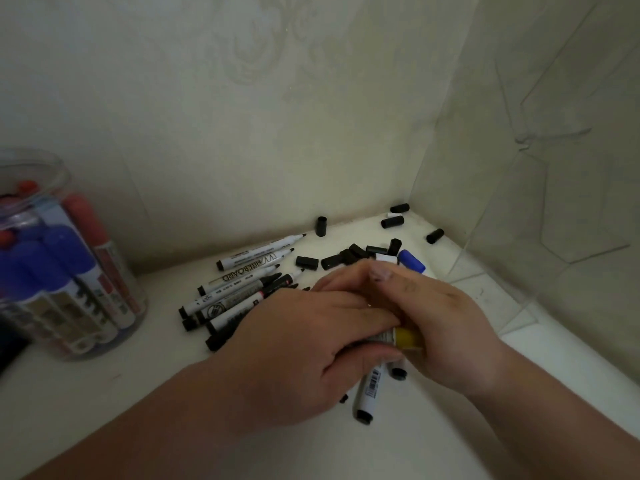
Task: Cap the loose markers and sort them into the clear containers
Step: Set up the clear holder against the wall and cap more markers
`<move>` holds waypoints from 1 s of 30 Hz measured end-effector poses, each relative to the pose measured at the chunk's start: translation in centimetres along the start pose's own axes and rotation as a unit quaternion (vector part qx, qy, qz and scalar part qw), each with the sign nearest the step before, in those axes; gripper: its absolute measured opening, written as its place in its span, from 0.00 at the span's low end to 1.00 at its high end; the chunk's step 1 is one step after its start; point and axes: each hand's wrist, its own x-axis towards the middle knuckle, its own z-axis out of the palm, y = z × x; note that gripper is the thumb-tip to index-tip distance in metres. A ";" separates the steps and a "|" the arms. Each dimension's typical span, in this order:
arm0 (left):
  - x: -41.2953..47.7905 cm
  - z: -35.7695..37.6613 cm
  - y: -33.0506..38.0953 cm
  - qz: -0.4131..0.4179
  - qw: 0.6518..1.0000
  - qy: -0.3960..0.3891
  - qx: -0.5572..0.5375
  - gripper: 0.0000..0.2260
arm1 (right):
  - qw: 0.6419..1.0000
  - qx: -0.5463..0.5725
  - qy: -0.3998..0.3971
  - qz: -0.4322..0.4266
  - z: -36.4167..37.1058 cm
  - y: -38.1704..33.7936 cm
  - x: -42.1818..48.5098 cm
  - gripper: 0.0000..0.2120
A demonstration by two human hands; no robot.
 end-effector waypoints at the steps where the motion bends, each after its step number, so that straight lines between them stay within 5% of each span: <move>1: -0.1 0.0 0.0 0.001 1.000 0.010 -0.003 0.13 | 1.000 0.023 0.003 0.008 0.1 0.0 0.1 0.20; 8: 0.1 0.2 0.0 -0.002 0.999 0.048 -0.016 0.12 | 0.973 0.216 -0.026 0.075 0.7 -1.1 0.4 0.23; 11: 0.6 0.6 0.6 -0.061 0.989 0.079 -0.108 0.09 | 0.954 0.291 0.039 0.056 0.5 -1.1 0.8 0.30; 14: 1.0 0.4 0.6 -0.167 0.928 0.137 -0.305 0.08 | 0.972 0.192 0.134 0.003 1.0 -0.2 0.6 0.22; 17: 0.8 0.4 0.3 -0.221 0.887 0.156 -0.375 0.05 | 0.980 0.068 0.182 -0.042 1.9 0.3 0.1 0.12; 26: 0.4 0.7 -0.2 -0.222 0.930 0.134 -0.260 0.07 | 0.974 -0.009 0.227 -0.019 1.7 -0.4 -0.2 0.08; 28: 0.5 0.6 -0.3 -0.226 0.923 0.139 -0.278 0.03 | 0.967 -0.009 0.254 -0.022 1.5 -0.7 -0.1 0.09; 30: 0.7 0.5 -1.0 -0.243 0.898 0.181 -0.318 0.12 | 0.958 0.000 0.286 -0.030 1.0 -1.0 0.1 0.08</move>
